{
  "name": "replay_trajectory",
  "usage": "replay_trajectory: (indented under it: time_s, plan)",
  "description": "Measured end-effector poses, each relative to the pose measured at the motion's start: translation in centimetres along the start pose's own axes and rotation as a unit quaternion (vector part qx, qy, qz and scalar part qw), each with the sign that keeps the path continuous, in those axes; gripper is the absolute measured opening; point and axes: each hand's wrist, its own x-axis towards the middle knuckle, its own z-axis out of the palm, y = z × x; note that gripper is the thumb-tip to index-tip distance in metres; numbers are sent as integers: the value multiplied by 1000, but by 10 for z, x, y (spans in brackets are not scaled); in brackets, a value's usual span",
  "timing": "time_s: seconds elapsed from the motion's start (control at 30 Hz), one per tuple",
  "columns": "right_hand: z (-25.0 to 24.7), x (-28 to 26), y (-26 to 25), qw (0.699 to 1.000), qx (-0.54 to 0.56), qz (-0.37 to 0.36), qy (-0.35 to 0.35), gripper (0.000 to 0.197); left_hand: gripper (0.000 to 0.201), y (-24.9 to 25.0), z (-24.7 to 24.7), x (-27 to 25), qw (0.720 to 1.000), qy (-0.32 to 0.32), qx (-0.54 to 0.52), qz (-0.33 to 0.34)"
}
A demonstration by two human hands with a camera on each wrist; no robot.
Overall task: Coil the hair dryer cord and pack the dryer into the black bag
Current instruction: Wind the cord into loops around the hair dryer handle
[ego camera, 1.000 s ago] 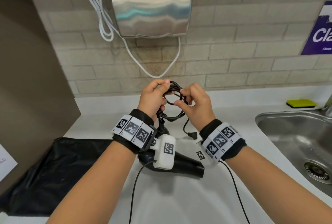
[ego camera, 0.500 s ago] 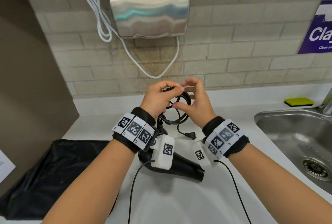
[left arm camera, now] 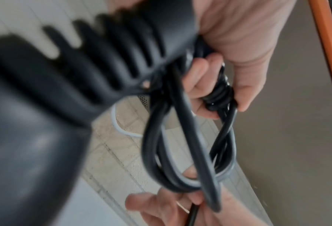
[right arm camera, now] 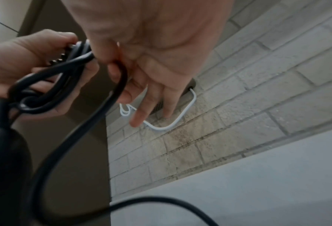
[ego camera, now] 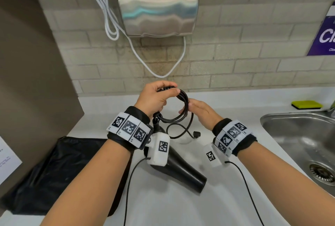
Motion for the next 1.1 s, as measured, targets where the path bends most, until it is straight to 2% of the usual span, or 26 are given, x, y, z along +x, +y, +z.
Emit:
replay_trajectory:
  time_s: [0.07, 0.13, 0.23, 0.3, 0.43, 0.53, 0.63, 0.8, 0.87, 0.93, 1.03, 1.1]
  plan:
    - [0, 3, 1, 1000, -28, -8, 7, 26, 10, 0, -2, 0, 1000, 4, -1, -6]
    - [-1, 10, 0, 997, -51, -8, 50, 19, 10, 0, -2, -2, 1000, 0, -2, -6]
    - [-4, 17, -9, 990, -56, -29, 126, 17, 13, 0, 2, -5, 1000, -19, 12, 1]
    - [-6, 20, -14, 983, -62, -48, 167, 23, 15, 1, 4, -6, 999, -29, 39, 8]
    - [-9, 20, -20, 966, -94, -96, 219, 14, 15, 1, 5, -6, 994, -51, 96, 22]
    - [-10, 18, -31, 957, -113, -131, 232, 16, 15, 2, 7, -7, 987, -70, 143, 37]
    - [-10, 16, -43, 954, -115, -158, 226, 17, 34, 5, 11, -7, 982, -84, 161, 51]
    - [-9, 6, -47, 966, -50, -164, 196, 13, 22, 6, 13, -7, 992, -42, 109, 48]
    - [-12, 3, -36, 969, -41, -143, 199, 17, 21, 6, 14, -9, 993, -38, 95, 50]
    - [-15, -1, -19, 972, -52, -84, 215, 35, 21, 7, 16, -11, 994, -42, 92, 49]
    - [-17, -11, 18, 972, -94, 52, 210, 53, 22, 8, 16, -14, 994, -51, 88, 49]
    - [-15, -19, 42, 968, -112, 152, 165, 62, 23, 9, 16, -15, 993, -63, 92, 48]
